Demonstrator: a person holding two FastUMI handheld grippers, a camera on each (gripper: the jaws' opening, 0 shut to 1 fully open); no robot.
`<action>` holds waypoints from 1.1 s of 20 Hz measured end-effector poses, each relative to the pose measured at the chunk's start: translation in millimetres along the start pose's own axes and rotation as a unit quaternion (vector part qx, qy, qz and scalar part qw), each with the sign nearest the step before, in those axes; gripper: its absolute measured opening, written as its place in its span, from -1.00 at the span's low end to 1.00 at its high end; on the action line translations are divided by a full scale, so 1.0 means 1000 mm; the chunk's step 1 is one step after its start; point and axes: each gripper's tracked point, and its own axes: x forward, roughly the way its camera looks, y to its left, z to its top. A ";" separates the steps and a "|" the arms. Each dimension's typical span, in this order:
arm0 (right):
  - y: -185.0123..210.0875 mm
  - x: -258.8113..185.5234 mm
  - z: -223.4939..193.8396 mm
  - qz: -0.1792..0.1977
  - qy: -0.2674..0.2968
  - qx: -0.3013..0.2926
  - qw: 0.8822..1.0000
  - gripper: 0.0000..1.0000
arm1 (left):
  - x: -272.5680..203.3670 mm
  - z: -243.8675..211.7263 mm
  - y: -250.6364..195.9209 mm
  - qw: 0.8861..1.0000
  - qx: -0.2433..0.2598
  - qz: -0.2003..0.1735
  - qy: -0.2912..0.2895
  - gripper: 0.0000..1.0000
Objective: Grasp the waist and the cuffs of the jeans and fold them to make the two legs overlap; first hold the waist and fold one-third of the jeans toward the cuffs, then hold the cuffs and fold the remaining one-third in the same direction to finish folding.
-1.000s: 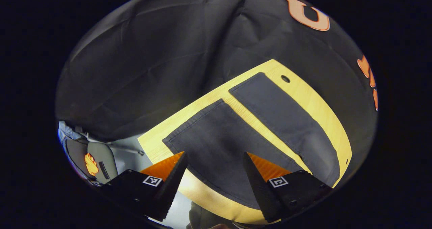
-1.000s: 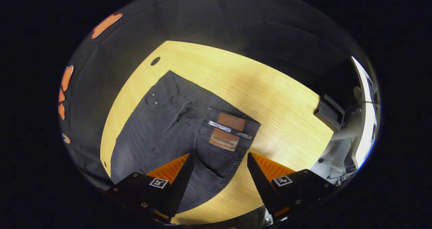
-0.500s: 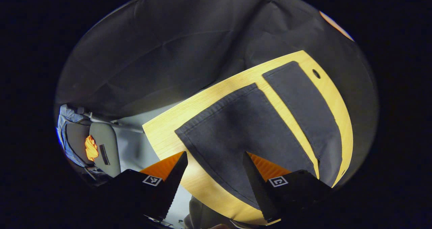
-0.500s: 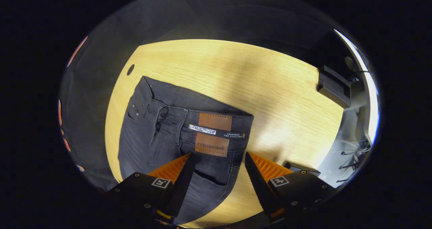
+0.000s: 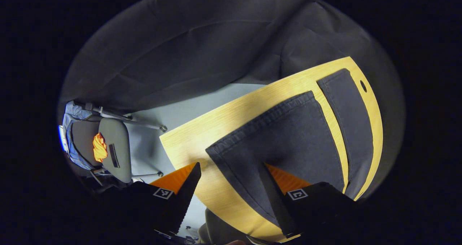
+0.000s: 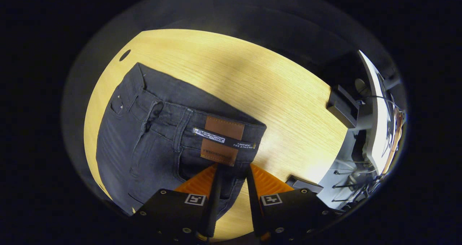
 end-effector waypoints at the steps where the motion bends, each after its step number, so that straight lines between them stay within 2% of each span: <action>1: 0.005 -0.002 0.003 0.008 -0.001 0.005 1.000 -0.46 | 0.001 -0.003 0.001 1.000 -0.002 0.006 0.013 0.96; 2: 0.003 -0.001 0.002 0.017 0.004 0.012 1.000 -0.41 | -0.012 0.000 0.000 1.000 -0.004 0.014 0.014 0.97; 4: 0.007 -0.004 -0.002 0.046 0.015 0.044 0.998 -0.41 | -0.004 0.005 -0.004 1.000 -0.002 0.017 0.006 0.94; 6: 0.010 -0.001 -0.001 0.064 0.013 0.064 0.996 -0.72 | 0.001 0.000 -0.013 0.999 -0.026 0.020 0.008 0.87; 8: 0.010 -0.001 -0.001 0.078 0.009 0.074 0.994 -0.72 | 0.004 0.002 -0.022 1.000 -0.017 0.010 0.001 0.41; 11: 0.013 -0.001 0.000 0.115 0.004 0.082 0.990 -0.72 | 0.003 0.008 -0.034 0.999 0.020 -0.023 -0.024 -0.79; 12: 0.015 -0.003 -0.003 0.133 0.007 0.093 0.987 -0.72 | 0.004 0.006 -0.038 0.998 0.031 -0.050 -0.036 -0.79; 13: 0.019 -0.006 -0.003 0.155 0.009 0.104 0.982 -0.72 | 0.003 0.010 -0.042 0.997 0.039 -0.064 -0.033 -0.97; 16: 0.023 -0.018 -0.001 0.211 0.005 0.147 0.966 -0.73 | -0.003 0.011 -0.051 0.992 0.016 -0.121 -0.043 -0.97; 17: 0.026 -0.016 -0.001 0.223 0.005 0.149 0.963 -0.85 | -0.008 0.012 -0.053 0.990 0.012 -0.133 -0.051 -0.98; 19: 0.026 -0.026 0.002 0.244 0.001 0.155 0.957 -0.85 | -0.026 0.015 -0.063 0.984 0.020 -0.163 -0.062 -0.98; 22: 0.028 -0.042 0.008 0.246 -0.028 0.150 0.957 -0.85 | -0.056 0.020 -0.082 0.975 0.029 -0.204 -0.080 -0.98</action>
